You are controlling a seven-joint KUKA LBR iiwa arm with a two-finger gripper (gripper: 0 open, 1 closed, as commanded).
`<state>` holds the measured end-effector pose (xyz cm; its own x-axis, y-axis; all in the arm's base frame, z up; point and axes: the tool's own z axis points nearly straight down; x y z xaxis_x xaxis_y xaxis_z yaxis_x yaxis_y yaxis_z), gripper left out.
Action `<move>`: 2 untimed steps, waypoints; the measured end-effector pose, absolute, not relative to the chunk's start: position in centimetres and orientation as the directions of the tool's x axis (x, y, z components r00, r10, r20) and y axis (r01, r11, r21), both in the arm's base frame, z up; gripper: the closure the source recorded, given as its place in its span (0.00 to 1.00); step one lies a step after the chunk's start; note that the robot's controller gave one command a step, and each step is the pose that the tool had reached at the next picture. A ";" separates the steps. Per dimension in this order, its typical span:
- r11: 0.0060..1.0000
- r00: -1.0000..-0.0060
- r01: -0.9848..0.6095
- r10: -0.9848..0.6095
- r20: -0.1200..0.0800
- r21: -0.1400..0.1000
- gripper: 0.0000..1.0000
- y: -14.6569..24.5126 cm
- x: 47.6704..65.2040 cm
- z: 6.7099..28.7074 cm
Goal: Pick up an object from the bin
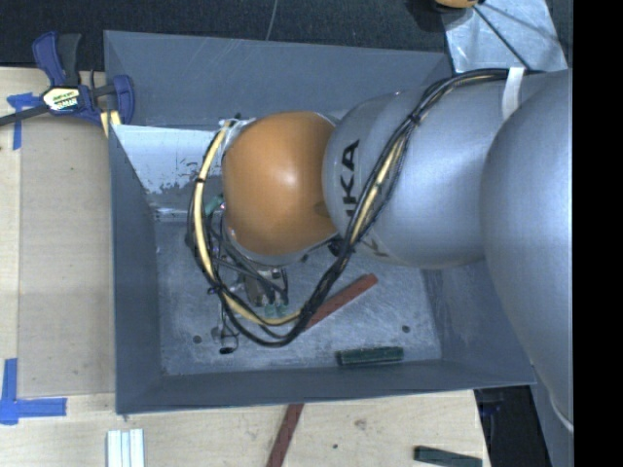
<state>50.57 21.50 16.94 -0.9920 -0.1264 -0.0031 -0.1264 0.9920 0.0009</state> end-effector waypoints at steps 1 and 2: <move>0.997 -0.997 -0.077 -0.077 0.000 0.001 0.00 21.6 50.7 16.2; 0.998 -0.998 -0.059 -0.059 -0.001 -0.001 0.00 21.8 51.0 15.1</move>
Offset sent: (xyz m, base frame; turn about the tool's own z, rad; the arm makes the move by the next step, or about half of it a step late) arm -0.0064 0.0097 -0.0278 -0.2321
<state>51.02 21.76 15.12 -0.9983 -0.0591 -0.0007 -0.0591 0.9983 -0.0006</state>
